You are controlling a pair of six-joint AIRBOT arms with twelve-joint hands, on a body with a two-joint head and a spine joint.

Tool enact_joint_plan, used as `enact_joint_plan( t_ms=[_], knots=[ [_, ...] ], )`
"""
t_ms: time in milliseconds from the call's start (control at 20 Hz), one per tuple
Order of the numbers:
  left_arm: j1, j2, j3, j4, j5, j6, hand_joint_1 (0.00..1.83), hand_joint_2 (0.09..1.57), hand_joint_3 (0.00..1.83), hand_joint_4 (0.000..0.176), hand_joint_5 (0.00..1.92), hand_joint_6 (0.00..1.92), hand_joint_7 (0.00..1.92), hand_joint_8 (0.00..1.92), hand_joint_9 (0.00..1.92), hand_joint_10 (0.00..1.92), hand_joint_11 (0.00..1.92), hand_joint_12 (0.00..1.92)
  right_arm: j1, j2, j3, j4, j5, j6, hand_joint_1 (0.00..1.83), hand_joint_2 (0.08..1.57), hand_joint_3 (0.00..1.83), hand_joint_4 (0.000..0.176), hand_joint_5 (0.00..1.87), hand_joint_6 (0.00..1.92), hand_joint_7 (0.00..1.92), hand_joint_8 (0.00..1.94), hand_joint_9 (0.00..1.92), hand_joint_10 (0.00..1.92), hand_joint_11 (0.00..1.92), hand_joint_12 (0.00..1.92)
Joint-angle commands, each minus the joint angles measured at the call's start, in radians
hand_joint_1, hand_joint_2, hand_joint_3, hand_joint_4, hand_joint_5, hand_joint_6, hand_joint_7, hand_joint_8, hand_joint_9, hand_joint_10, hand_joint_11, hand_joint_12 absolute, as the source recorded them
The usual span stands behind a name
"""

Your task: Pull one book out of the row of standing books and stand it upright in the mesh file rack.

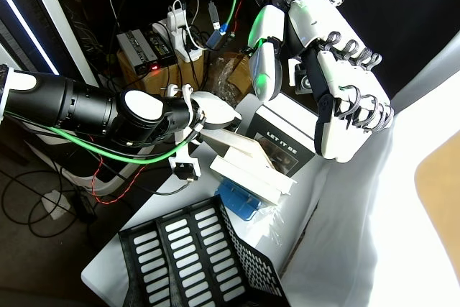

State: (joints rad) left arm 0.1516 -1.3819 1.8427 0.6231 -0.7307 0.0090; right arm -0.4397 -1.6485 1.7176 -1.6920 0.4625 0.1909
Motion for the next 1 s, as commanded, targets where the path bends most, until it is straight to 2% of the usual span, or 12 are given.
enact_joint_plan(
  t_ms=[0, 200, 500, 700, 800, 950],
  knots=[
    [-0.016, 0.005, -0.002, -0.053, -0.099, -0.005, 0.0, 1.57, 0.18, 0.0, 0.01, 0.55, 0.02, 0.72, 0.0, 1.1, 0.0, 1.92, -0.021, 0.04, 0.016, -0.038, -0.095, 0.012, 1.37, 1.12, 0.0, 0.0, 0.81, 1.2, 1.03, 0.83, 0.93, 1.24, 0.68, 1.62],
    [-0.016, 0.005, -0.002, -0.054, -0.1, -0.005, 0.0, 1.57, 0.18, 0.0, 0.01, 0.55, 0.02, 0.72, 0.0, 1.1, 0.0, 1.92, -0.016, 0.044, 0.012, -0.038, -0.093, 0.014, 1.38, 1.11, 0.0, 0.0, 0.85, 1.17, 1.07, 0.76, 0.96, 1.19, 0.72, 1.58],
    [-0.013, 0.005, -0.003, -0.057, -0.102, -0.005, 0.0, 1.57, 0.18, 0.0, 0.01, 0.55, 0.02, 0.72, 0.0, 1.1, 0.0, 1.92, -0.012, 0.047, 0.011, -0.038, -0.089, 0.014, 1.37, 1.13, 0.0, 0.0, 0.81, 1.22, 1.02, 0.85, 0.92, 1.26, 0.65, 1.63],
    [-0.012, 0.005, -0.003, -0.059, -0.102, -0.004, 0.0, 1.57, 0.18, 0.0, 0.01, 0.55, 0.02, 0.72, 0.0, 1.1, 0.0, 1.92, -0.012, 0.047, 0.011, -0.038, -0.089, 0.014, 1.37, 1.12, 0.0, 0.0, 0.81, 1.18, 1.04, 0.81, 0.96, 1.23, 0.71, 1.59],
    [-0.012, 0.006, -0.003, -0.061, -0.101, -0.004, 0.0, 1.57, 0.18, 0.0, 0.01, 0.55, 0.02, 0.72, 0.0, 1.1, 0.0, 1.92, -0.012, 0.047, 0.012, -0.038, -0.089, 0.015, 1.37, 1.13, 0.0, 0.0, 0.8, 1.2, 1.02, 0.85, 0.93, 1.26, 0.66, 1.62],
    [-0.008, 0.006, -0.001, -0.076, -0.103, 0.0, 0.0, 1.57, 0.18, 0.0, 0.01, 0.55, 0.02, 0.72, 0.0, 1.1, 0.0, 1.92, -0.012, 0.047, 0.011, -0.038, -0.089, 0.018, 1.38, 1.11, 0.0, 0.0, 0.83, 1.14, 1.09, 0.75, 0.95, 1.22, 0.7, 1.57]
  ],
)
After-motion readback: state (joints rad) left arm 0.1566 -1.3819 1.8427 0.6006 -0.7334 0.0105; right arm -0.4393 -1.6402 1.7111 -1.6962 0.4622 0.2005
